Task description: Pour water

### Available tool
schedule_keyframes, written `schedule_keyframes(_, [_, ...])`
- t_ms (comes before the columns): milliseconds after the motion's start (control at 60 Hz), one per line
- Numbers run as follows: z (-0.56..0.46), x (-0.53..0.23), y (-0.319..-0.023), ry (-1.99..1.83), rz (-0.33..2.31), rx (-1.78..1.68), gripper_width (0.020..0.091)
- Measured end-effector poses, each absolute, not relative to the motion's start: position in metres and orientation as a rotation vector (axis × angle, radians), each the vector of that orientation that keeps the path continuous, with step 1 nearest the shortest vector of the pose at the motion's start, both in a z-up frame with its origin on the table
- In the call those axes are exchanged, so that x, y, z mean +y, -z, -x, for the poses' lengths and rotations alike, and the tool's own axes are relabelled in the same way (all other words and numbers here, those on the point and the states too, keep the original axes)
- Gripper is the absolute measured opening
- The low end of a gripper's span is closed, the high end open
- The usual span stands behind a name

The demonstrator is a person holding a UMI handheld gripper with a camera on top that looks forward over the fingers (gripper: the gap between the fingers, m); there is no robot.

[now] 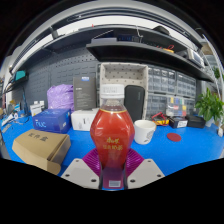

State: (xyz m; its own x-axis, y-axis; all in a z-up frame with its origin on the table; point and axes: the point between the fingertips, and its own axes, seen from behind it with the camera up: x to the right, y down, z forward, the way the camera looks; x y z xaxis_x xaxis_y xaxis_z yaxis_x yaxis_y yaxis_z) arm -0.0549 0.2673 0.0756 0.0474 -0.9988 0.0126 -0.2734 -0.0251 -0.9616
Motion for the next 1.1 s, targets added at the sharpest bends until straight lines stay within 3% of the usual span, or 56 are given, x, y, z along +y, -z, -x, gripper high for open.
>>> schedule_keyframes(233, [0.044,0.266,-0.077,0.961,1.419,1.420,0.0279])
schedule_keyframes(533, [-0.055,0.262,-0.130,0.629,1.113,1.614,0.0277])
schedule_keyframes(783, [-0.111,0.279,-0.153,0.047,0.572,1.763,0.0279])
schedule_keyframes(1100, [-0.138,0.279,-0.146,-0.382,0.043,1.790,0.0277])
